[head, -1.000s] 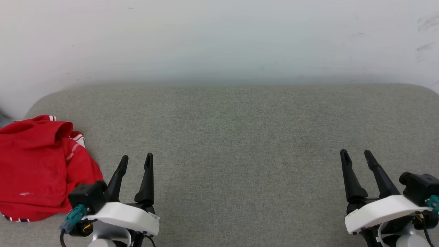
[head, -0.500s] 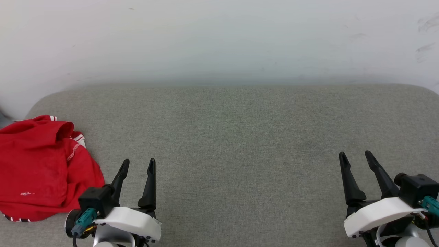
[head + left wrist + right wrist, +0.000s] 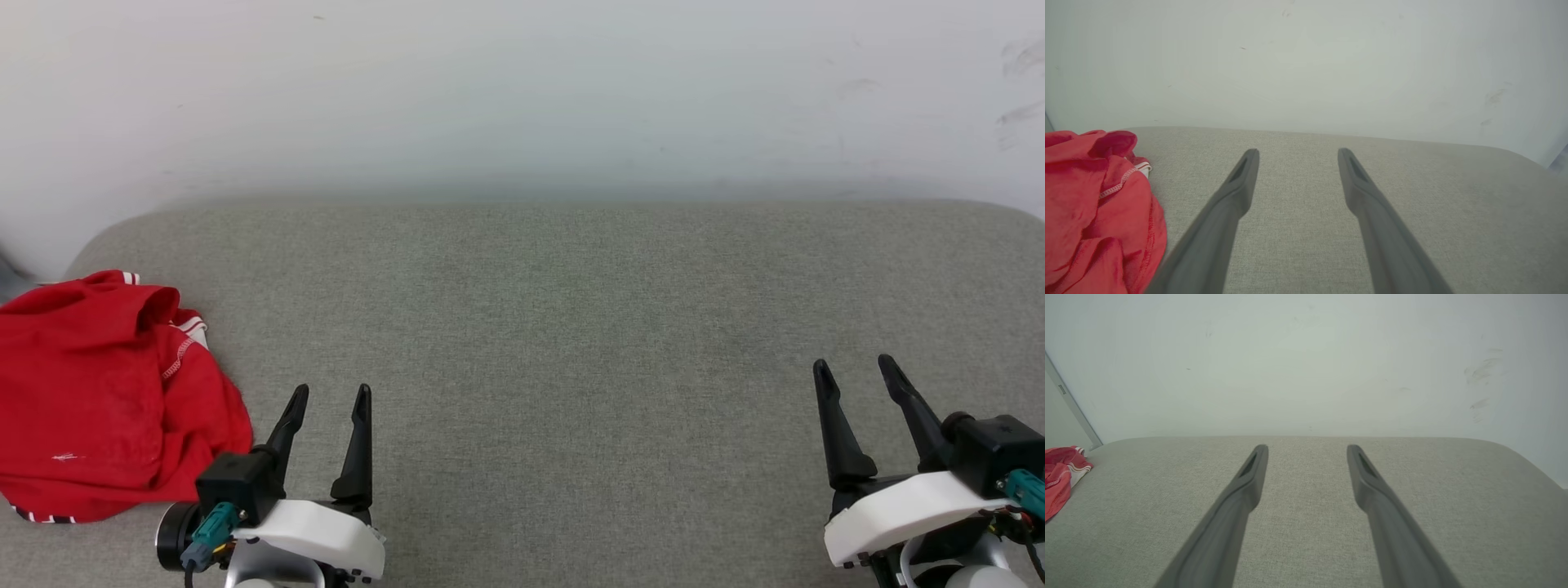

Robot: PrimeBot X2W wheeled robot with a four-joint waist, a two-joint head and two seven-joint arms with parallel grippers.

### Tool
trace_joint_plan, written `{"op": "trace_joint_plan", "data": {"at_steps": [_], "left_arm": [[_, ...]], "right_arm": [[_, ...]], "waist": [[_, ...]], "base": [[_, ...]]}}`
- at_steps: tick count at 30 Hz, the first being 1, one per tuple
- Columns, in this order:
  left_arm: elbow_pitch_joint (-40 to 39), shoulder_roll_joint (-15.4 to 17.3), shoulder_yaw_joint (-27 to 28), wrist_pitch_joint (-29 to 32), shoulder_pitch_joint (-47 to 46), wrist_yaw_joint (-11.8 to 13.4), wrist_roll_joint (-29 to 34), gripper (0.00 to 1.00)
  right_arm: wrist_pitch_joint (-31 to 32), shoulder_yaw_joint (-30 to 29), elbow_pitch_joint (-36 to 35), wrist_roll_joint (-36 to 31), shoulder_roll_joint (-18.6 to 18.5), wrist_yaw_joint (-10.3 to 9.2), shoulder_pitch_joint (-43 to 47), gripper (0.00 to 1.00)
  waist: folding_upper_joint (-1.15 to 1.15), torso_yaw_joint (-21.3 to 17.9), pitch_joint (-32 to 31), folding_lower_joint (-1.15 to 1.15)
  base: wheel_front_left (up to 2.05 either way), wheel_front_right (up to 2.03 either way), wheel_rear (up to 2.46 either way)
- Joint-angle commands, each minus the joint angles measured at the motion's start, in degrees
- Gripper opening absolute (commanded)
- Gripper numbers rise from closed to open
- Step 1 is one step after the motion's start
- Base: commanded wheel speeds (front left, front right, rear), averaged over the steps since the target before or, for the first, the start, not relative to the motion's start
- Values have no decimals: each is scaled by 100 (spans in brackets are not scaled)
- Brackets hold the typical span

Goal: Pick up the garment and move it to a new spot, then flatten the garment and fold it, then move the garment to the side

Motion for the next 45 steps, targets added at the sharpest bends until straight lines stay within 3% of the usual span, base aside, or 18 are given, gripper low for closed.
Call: {"op": "trace_joint_plan", "data": {"at_steps": [1, 9, 16, 41, 45], "left_arm": [[0, -38, 36, -61, -52, -41, 91, 100], [48, -83, 53, -137, -102, -98, 405, 100], [90, -131, 127, -200, -185, -120, 538, 100], [187, -181, 491, -188, -235, -101, 417, 100], [194, -182, 504, -188, -187, -92, 394, 100]], "right_arm": [[-47, -8, -59, -89, 16, -2, 68, 100], [-115, -17, -54, -331, 17, -2, 51, 100], [-161, 33, -80, -541, 18, -2, 47, 100], [-188, 407, -65, -511, 15, -4, -94, 100], [-209, 439, -46, -509, 16, -4, -79, 100]], "waist": [[0, 10, 5, 0], [0, 112, 37, 0], [0, 449, 67, 0], [0, 2550, 32, 0], [0, 2744, 9, 0]], "base": [[0, 0, 0], [0, 0, 0], [0, 0, 0], [0, 0, 0], [0, 0, 0]]}}
